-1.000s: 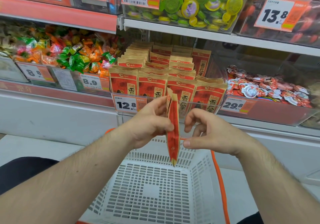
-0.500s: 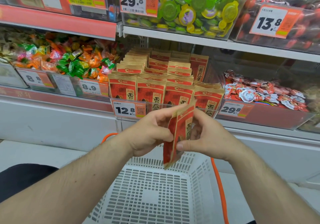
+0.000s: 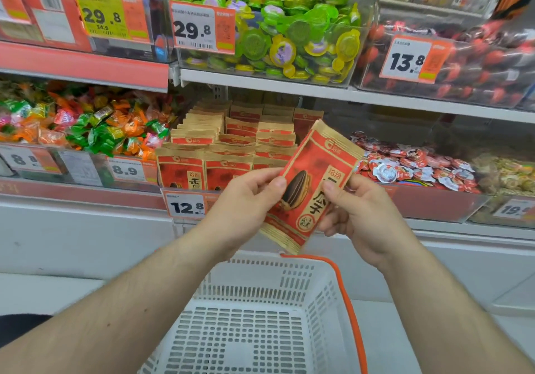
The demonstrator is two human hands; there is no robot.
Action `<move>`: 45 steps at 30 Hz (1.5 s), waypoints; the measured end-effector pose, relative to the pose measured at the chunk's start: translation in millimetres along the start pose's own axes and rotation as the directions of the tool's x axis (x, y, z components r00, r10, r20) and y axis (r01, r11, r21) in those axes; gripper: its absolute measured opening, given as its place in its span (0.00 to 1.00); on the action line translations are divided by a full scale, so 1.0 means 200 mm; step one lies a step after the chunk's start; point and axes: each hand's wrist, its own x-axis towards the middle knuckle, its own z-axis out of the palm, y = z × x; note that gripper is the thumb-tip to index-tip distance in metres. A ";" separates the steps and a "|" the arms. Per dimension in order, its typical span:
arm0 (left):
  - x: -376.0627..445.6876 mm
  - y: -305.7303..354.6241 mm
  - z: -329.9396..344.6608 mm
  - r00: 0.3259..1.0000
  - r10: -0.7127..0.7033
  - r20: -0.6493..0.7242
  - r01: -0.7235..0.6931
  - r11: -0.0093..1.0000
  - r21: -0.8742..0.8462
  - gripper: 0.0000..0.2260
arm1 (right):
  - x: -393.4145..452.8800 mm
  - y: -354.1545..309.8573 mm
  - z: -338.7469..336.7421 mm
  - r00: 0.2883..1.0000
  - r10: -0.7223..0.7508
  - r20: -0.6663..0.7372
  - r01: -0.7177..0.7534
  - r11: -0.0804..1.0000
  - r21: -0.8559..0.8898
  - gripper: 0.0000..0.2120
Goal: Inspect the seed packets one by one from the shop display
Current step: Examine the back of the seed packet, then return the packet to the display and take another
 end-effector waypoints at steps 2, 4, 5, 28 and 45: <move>0.09 0.09 0.02 0.998 0.063 -0.029 -0.060 0.994 0.087 0.09 | 0.03 -0.07 -0.02 0.998 -0.038 -0.047 0.040 0.998 0.039 0.02; 0.21 0.17 0.04 0.985 0.148 -0.088 -0.131 0.976 0.176 0.09 | 0.08 -0.15 -0.05 0.987 -0.106 -0.117 0.112 0.992 0.048 0.02; 0.27 0.20 0.04 0.973 0.190 -0.133 -0.155 0.959 0.238 0.10 | 0.10 -0.19 -0.08 0.975 -0.155 -0.159 0.163 0.986 0.040 0.02; 0.61 0.16 0.10 0.923 -0.126 0.363 -0.346 0.142 0.927 0.30 | 0.87 -0.16 -0.26 0.970 -0.243 -0.015 0.151 0.651 -0.744 0.08; 0.60 0.13 0.11 0.930 -0.093 0.357 -0.343 0.136 0.929 0.26 | 1.16 -0.17 -0.14 0.993 -0.068 -0.096 -0.075 0.268 -0.960 0.17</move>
